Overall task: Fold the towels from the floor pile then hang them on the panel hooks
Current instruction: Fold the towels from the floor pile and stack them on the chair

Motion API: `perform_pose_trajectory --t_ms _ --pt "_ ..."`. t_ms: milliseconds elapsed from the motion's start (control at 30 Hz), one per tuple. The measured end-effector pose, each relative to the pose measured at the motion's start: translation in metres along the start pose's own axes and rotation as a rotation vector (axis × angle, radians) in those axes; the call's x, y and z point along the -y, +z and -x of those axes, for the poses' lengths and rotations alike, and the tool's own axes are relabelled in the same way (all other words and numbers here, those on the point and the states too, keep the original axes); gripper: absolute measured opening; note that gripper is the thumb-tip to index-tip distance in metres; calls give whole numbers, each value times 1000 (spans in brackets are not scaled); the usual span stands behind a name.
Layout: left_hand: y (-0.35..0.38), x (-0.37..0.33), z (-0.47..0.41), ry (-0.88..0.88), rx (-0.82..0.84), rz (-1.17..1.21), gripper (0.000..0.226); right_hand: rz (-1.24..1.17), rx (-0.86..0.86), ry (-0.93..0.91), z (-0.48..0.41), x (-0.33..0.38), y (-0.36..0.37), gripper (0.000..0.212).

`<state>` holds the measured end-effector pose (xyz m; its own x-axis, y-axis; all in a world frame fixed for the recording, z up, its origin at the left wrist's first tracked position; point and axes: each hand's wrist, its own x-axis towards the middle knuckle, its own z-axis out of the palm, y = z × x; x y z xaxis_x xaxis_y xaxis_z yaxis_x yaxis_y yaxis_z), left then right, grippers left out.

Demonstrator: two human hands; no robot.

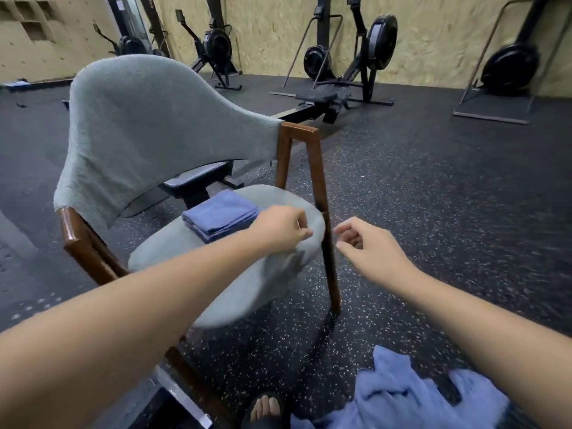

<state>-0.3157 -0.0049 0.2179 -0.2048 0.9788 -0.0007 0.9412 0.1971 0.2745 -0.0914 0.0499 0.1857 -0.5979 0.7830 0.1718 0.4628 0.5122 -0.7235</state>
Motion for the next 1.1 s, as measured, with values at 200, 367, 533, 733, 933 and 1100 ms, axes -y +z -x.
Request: perform_pose_trajectory --t_ms 200,367,533,733,933,1100 --pt "65 -94 38 203 176 81 19 21 -2 189 102 -74 -33 15" --pt "150 -140 73 273 336 67 15 26 -8 350 188 -129 -22 16" --pt "250 -151 118 228 544 21 32 49 90 505 267 -171 23 18" --pt "339 -96 169 -12 666 -45 33 319 318 467 333 -192 80 57" --pt "388 -48 201 -319 628 -46 47 560 276 305 355 -197 104 51" --pt "428 -23 210 -420 645 116 55 642 238 256 359 -199 113 41"
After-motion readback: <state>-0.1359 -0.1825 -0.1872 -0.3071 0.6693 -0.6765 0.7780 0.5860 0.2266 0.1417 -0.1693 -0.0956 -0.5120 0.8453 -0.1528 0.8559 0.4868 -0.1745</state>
